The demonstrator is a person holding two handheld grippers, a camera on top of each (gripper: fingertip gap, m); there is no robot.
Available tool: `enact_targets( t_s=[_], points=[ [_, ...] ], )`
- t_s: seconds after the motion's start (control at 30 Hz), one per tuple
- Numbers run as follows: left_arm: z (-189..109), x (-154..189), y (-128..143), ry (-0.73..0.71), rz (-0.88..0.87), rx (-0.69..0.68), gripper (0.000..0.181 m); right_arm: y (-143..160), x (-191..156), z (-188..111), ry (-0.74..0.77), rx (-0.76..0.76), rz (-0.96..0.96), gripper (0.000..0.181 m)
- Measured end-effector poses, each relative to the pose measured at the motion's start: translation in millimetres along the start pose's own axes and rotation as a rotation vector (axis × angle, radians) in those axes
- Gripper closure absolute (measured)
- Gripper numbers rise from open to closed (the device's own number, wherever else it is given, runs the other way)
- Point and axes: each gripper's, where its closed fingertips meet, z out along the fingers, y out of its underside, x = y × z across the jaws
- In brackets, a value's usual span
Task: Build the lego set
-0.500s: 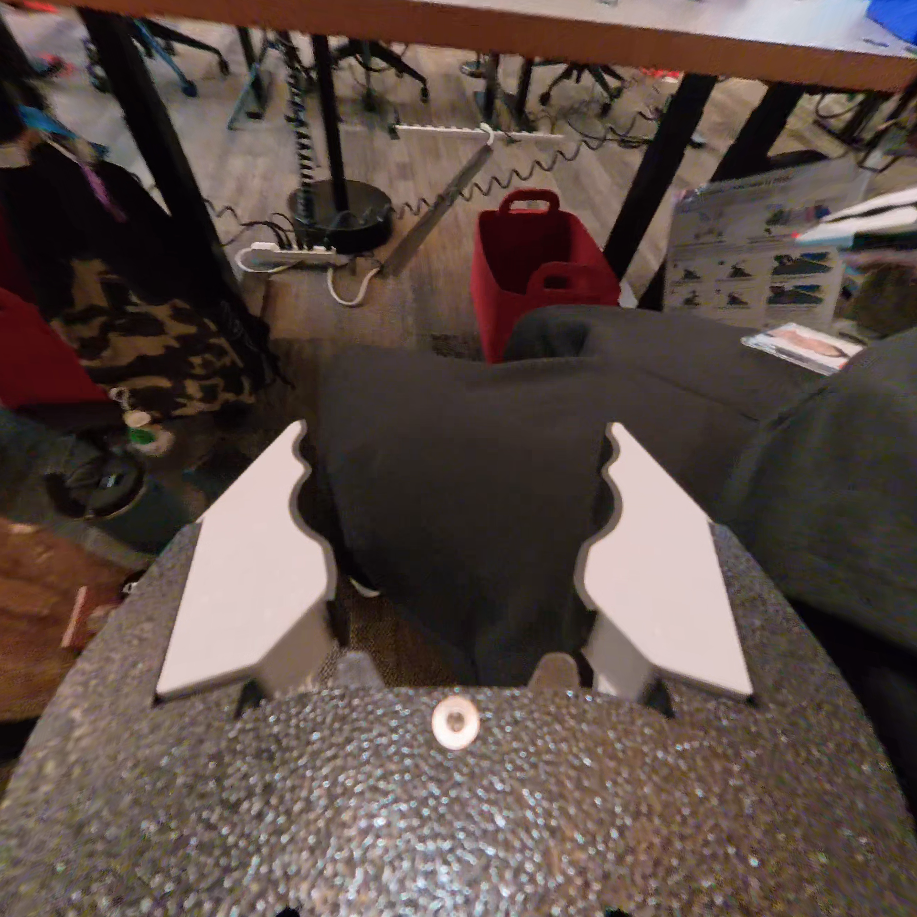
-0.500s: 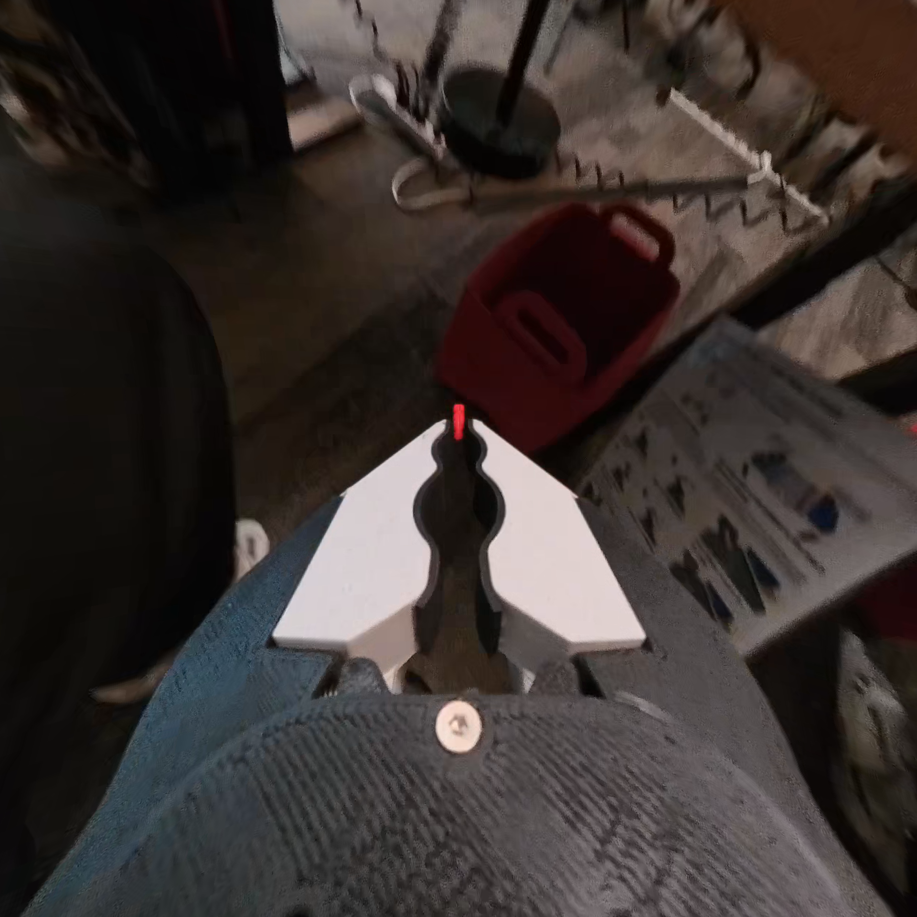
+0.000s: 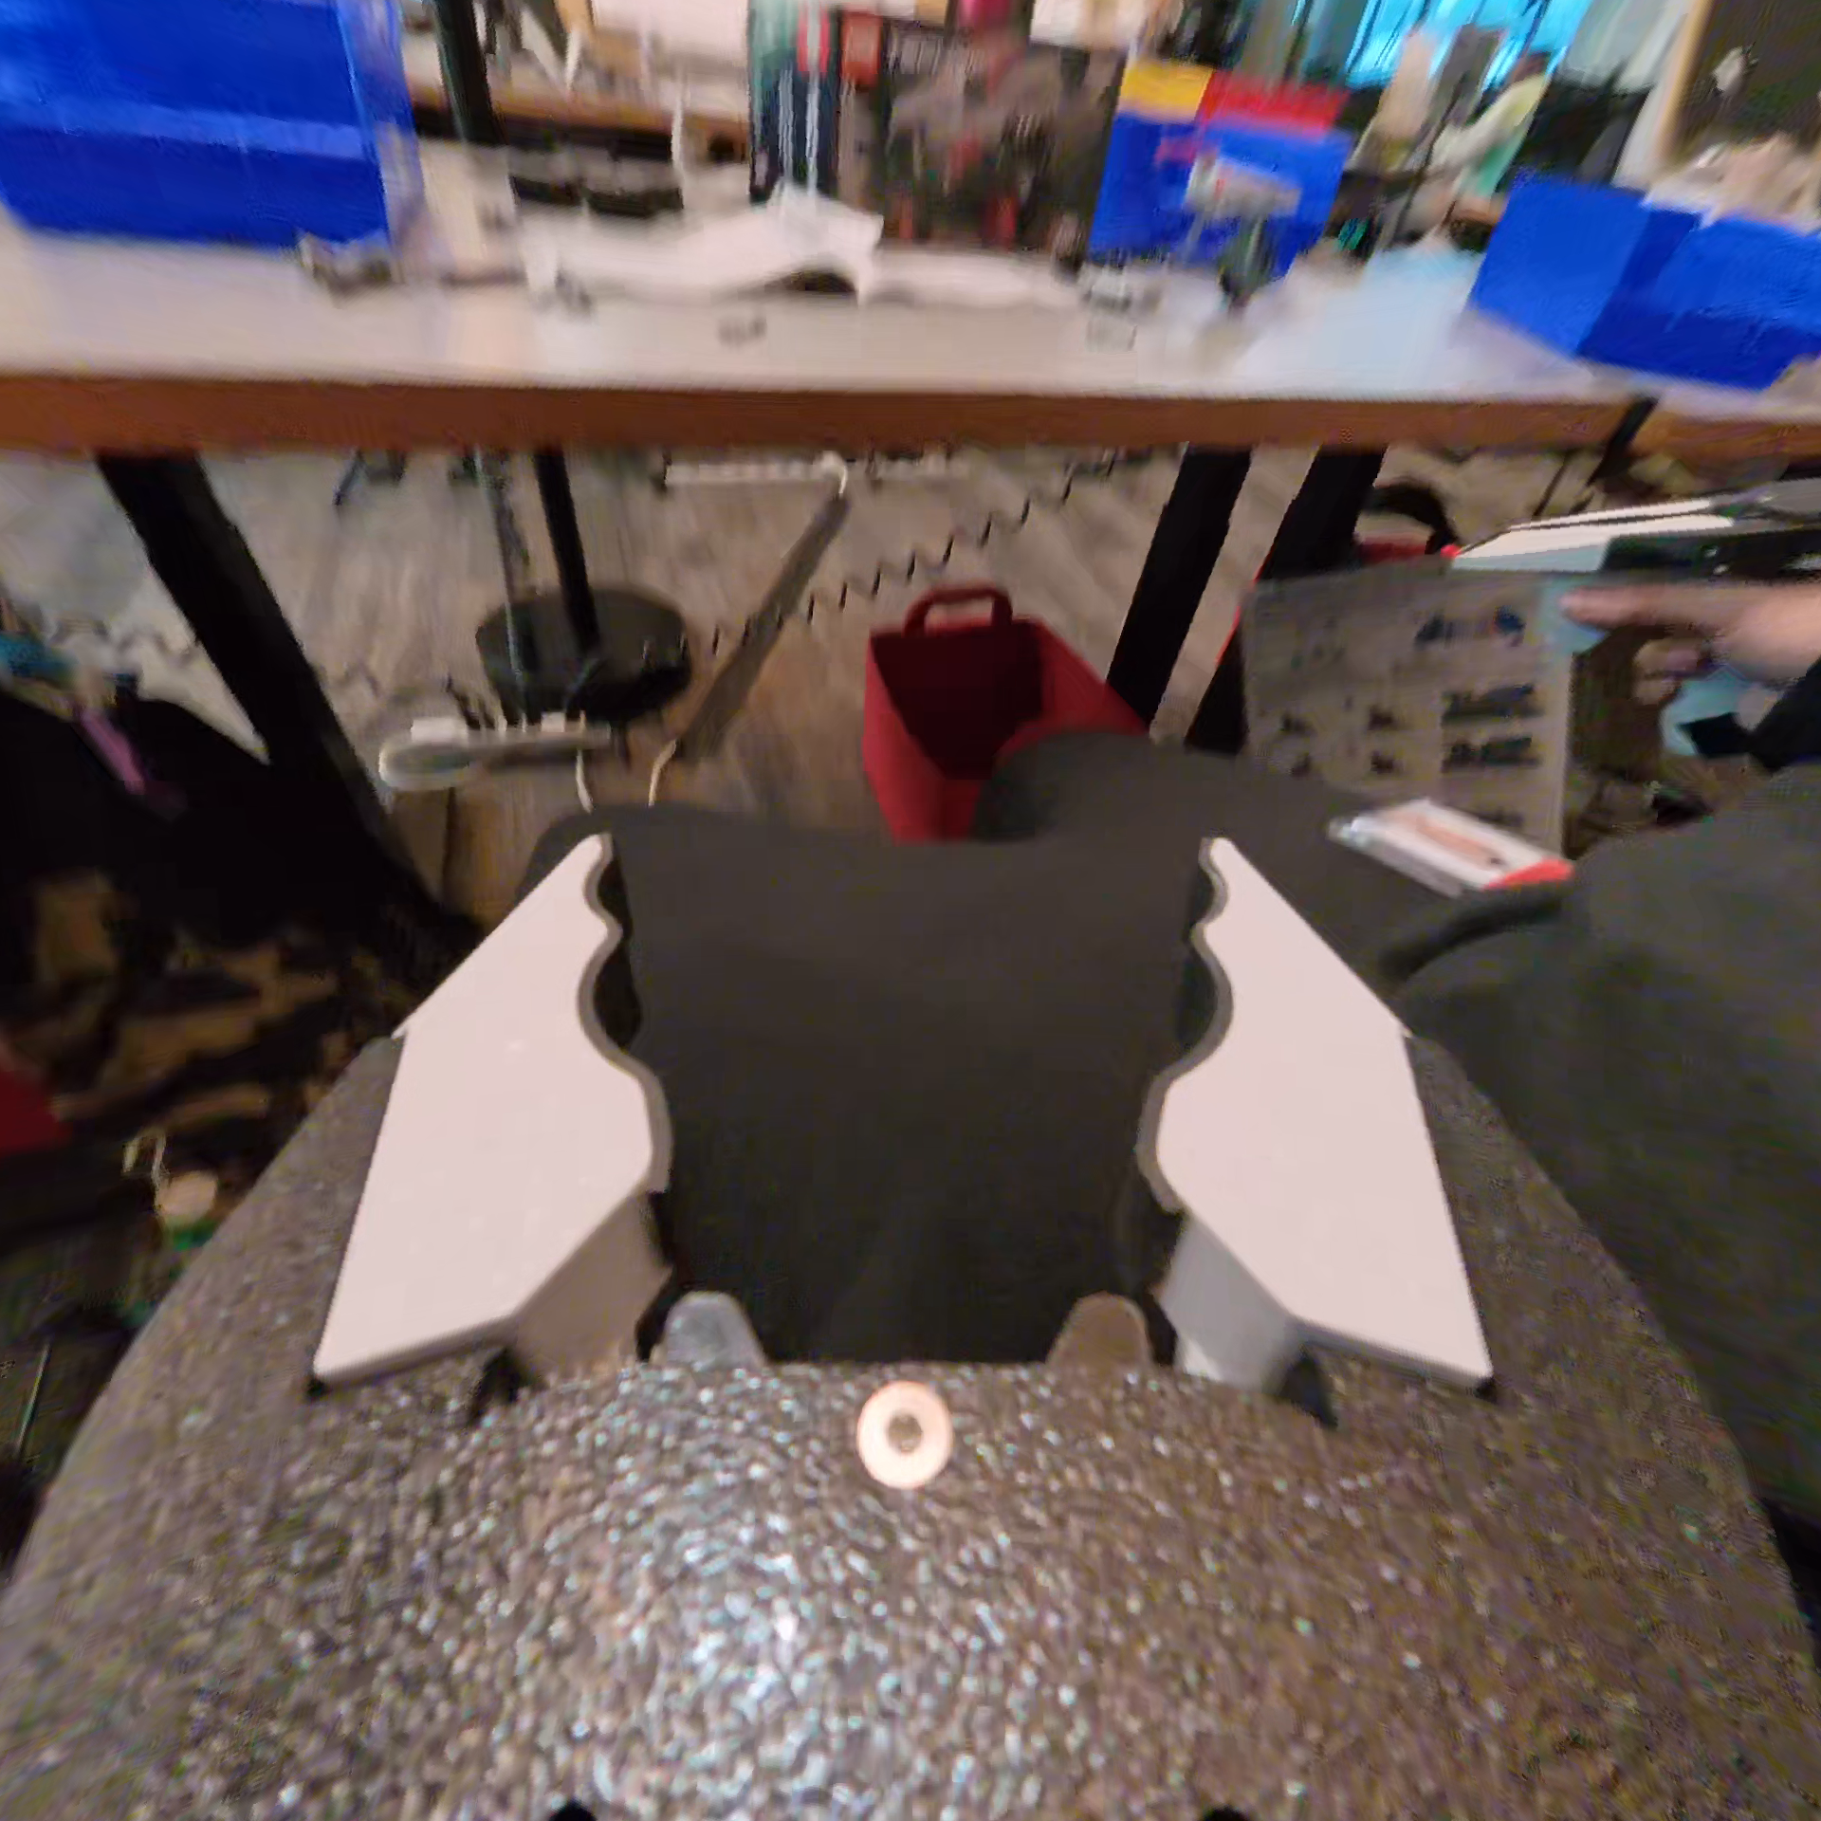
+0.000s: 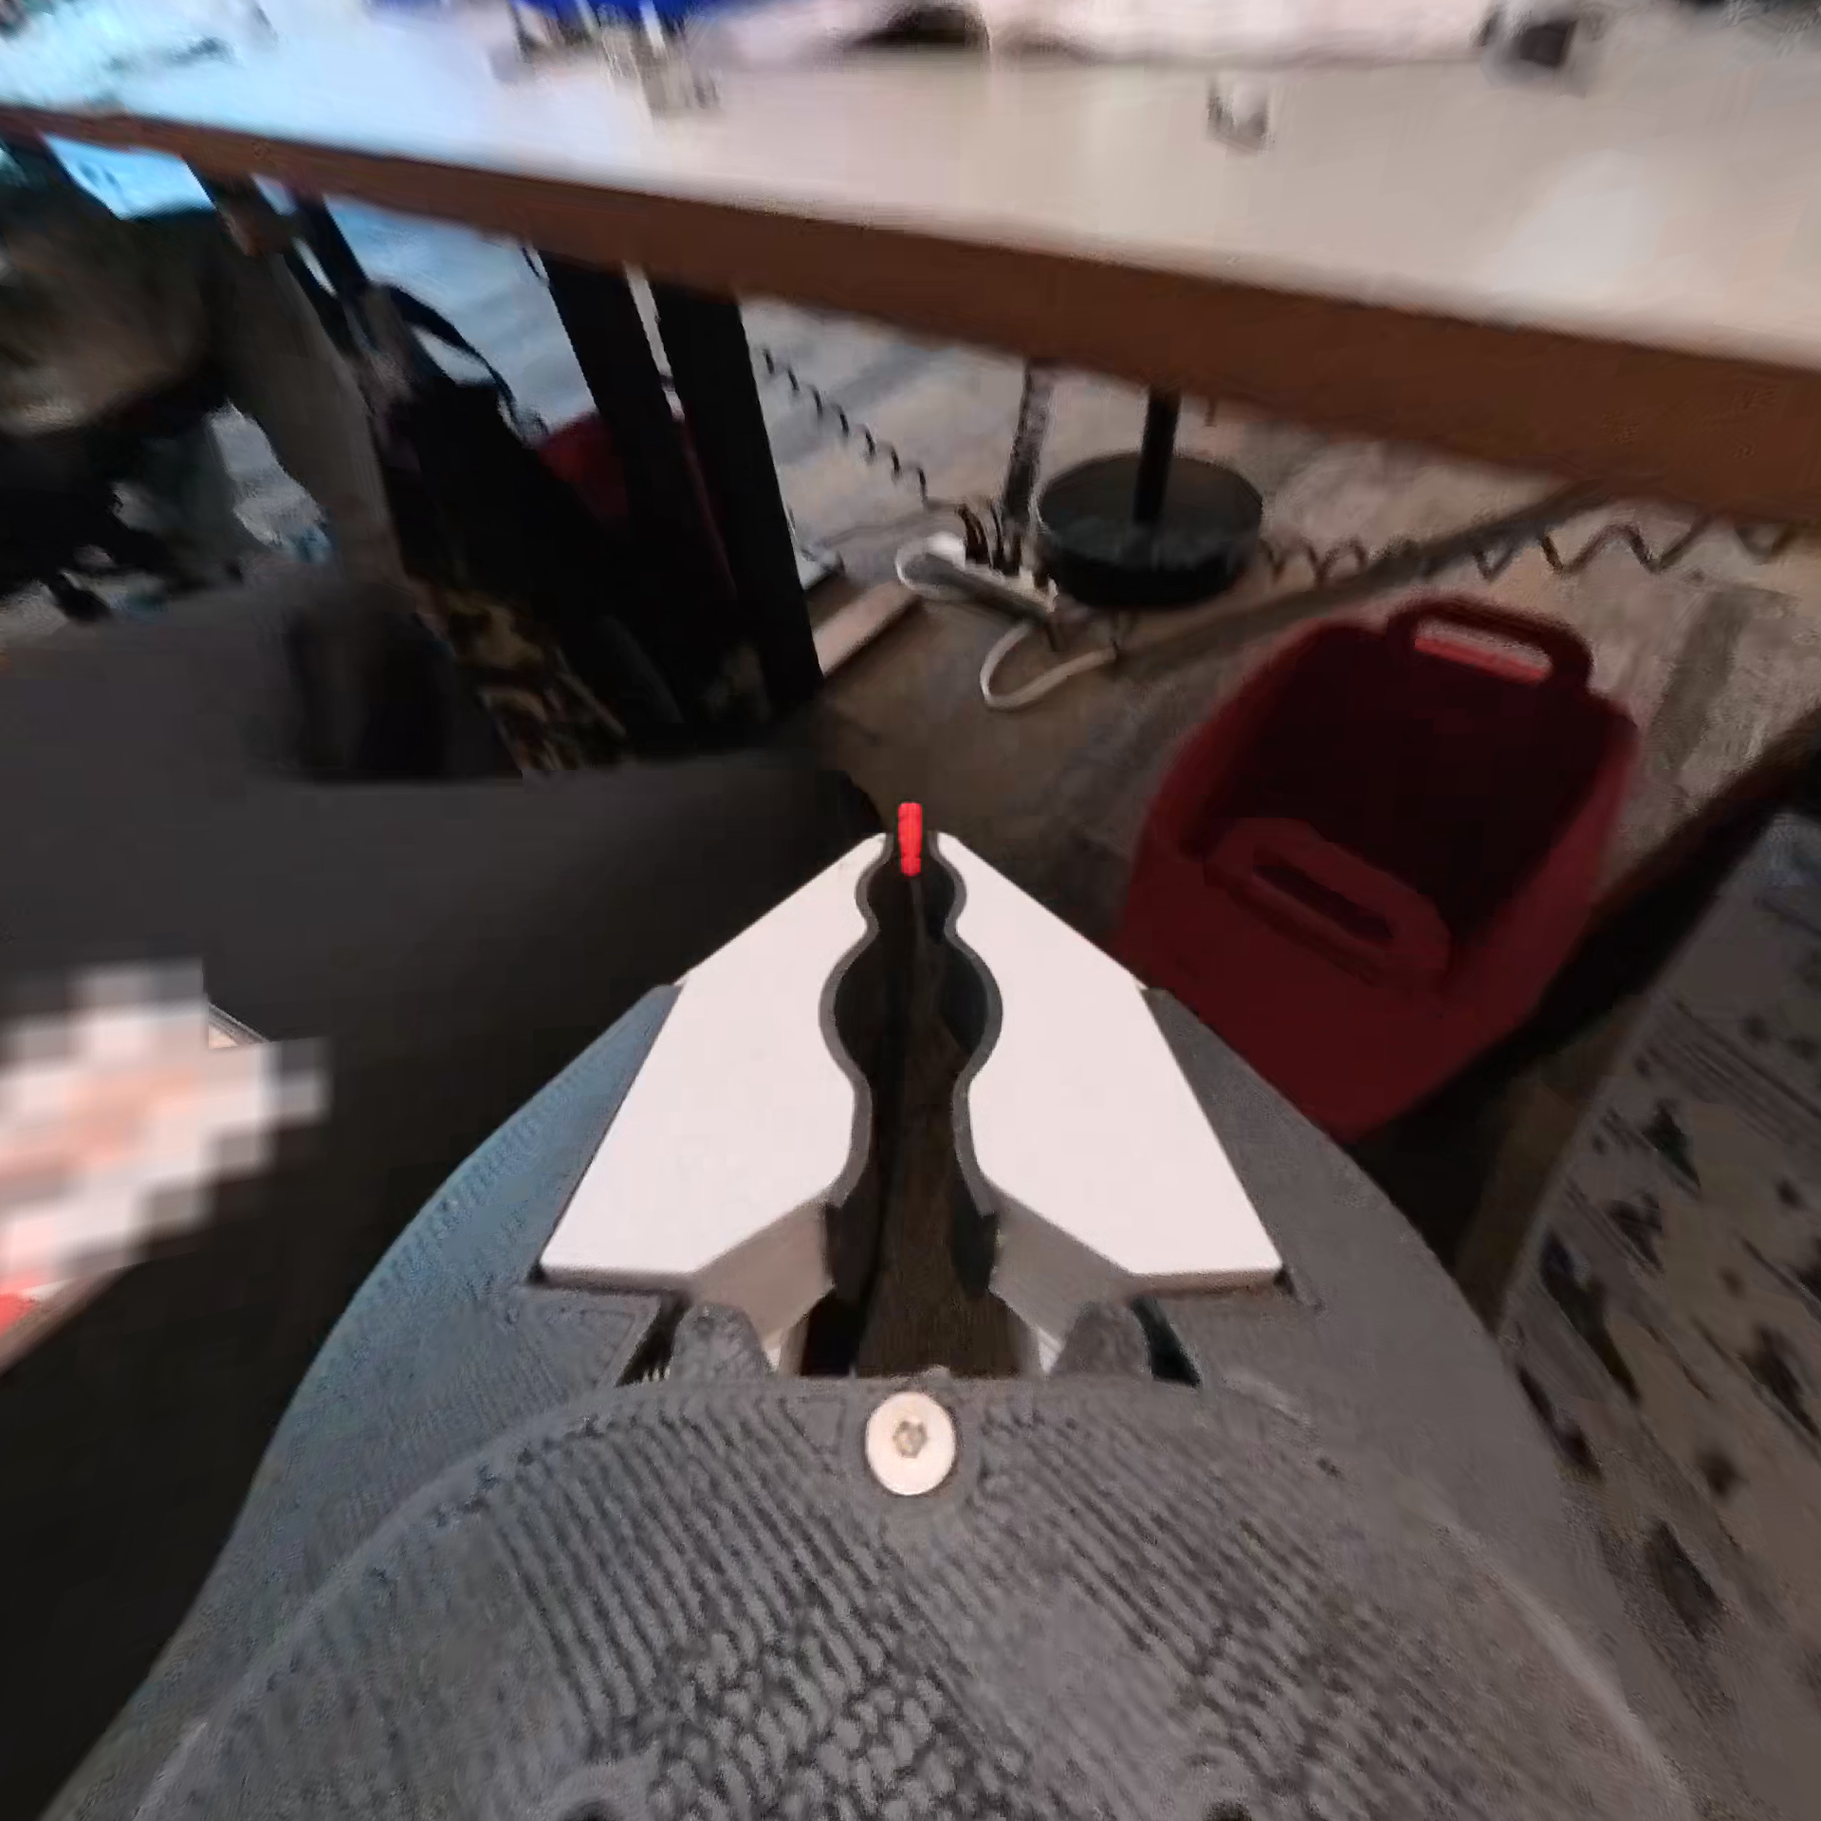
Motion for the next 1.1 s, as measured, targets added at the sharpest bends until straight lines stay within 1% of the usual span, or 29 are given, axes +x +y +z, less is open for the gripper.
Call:
enact_targets(
  t_s=[0.07, 0.1, 0.13, 0.17, 0.2, 0.23, 0.27, 0.33, 0.37, 0.4, 0.47, 0.53, 0.57, 0.63, 0.67, 0.7, 0.73, 0.77, 0.8, 0.83, 0.87, 0.93, 1.0, 1.03, 1.1],
  points=[
    [22, -3, -21, 0.045, 0.05, 0.072, 0.069, -42, -9, 6, -0.006, 0.079, -0.054, 0.178],
    [33, -6, -27, 0.061, 0.097, 0.086, 0.067, -49, -9, 11, 0.023, 0.078, -0.127, 0.178],
    [43, -10, -32, 0.066, 0.145, 0.091, 0.064, -48, -6, 20, 0.062, 0.048, -0.178, 0.178],
    [53, -16, -37, 0.068, 0.191, 0.096, 0.061, -50, -5, 30, 0.067, 0.042, -0.194, 0.178],
    [62, -22, -42, 0.066, 0.223, 0.11, 0.061, -58, -6, 39, 0.07, 0.066, -0.203, 0.178],
    [70, -31, -46, 0.056, 0.221, 0.125, 0.062, -65, -3, 49, 0.088, 0.074, -0.243, 0.178],
    [78, -39, -47, 0.05, 0.182, 0.124, 0.061, -67, 2, 57, 0.116, 0.06, -0.304, 0.178],
    [92, -48, -40, 0.076, 0.101, 0.082, 0.06, -54, -2, 61, 0.092, 0.062, -0.367, 0.178],
    [98, -52, -36, 0.07, 0.051, 0.063, 0.059, -47, 0, 58, 0.091, 0.058, -0.4, 0.178],
    [103, -52, -34, 0.082, 0.006, 0.06, 0.058, -46, 7, 52, 0.121, 0.061, -0.401, 0.178],
    [112, -43, -37, 0.137, 0.004, 0.064, 0.06, -54, 12, 37, 0.116, 0.169, -0.272, 0.178],
    [122, -44, -36, 0.119, 0.027, 0.05, 0.058, -39, 17, 29, 0.128, 0.145, -0.286, 0.178],
    [128, -42, -32, 0.124, 0.007, 0.045, 0.057, -28, 19, 28, 0.136, 0.127, -0.281, 0.178],
    [132, -35, -10, 0.132, -0.032, -0.032, 0.057, -6, 14, 27, 0.109, 0.068, -0.284, 0.178],
    [130, -36, -4, 0.101, -0.028, -0.058, 0.059, -1, 6, 27, 0.085, 0.043, -0.31, 0.178],
    [123, -40, -6, 0.063, -0.016, -0.045, 0.063, -3, -3, 26, 0.065, 0.042, -0.335, 0.178],
    [116, -43, -19, 0.034, -0.002, 0.028, 0.064, -8, -8, 24, 0.071, 0.051, -0.367, 0.178],
    [110, -45, -37, 0.027, 0.034, 0.136, 0.062, -15, -9, 24, 0.093, 0.065, -0.391, 0.178],
    [105, -50, -54, 0.01, 0.066, 0.236, 0.068, -21, -7, 26, 0.119, 0.079, -0.403, 0.178],
    [105, -60, -67, -0.023, 0.063, 0.291, 0.076, -31, -3, 29, 0.139, 0.091, -0.42, 0.178],
    [111, -69, -77, -0.036, 0.059, 0.302, 0.073, -46, 4, 33, 0.172, 0.102, -0.442, 0.178],
    [134, -94, -107, -0.079, 0.093, 0.343, 0.076, -93, 22, 48, 0.228, 0.15, -0.47, 0.178],
    [170, -113, -147, -0.055, 0.098, 0.373, 0.077, -151, 39, 73, 0.262, 0.223, -0.477, 0.178],
    [191, -122, -169, -0.042, 0.131, 0.389, 0.079, -179, 52, 87, 0.301, 0.255, -0.507, 0.178],
    [240, -151, -211, -0.098, 0.271, 0.431, 0.079, -230, 87, 115, 0.418, 0.313, -0.564, 0.178]
  ],
)
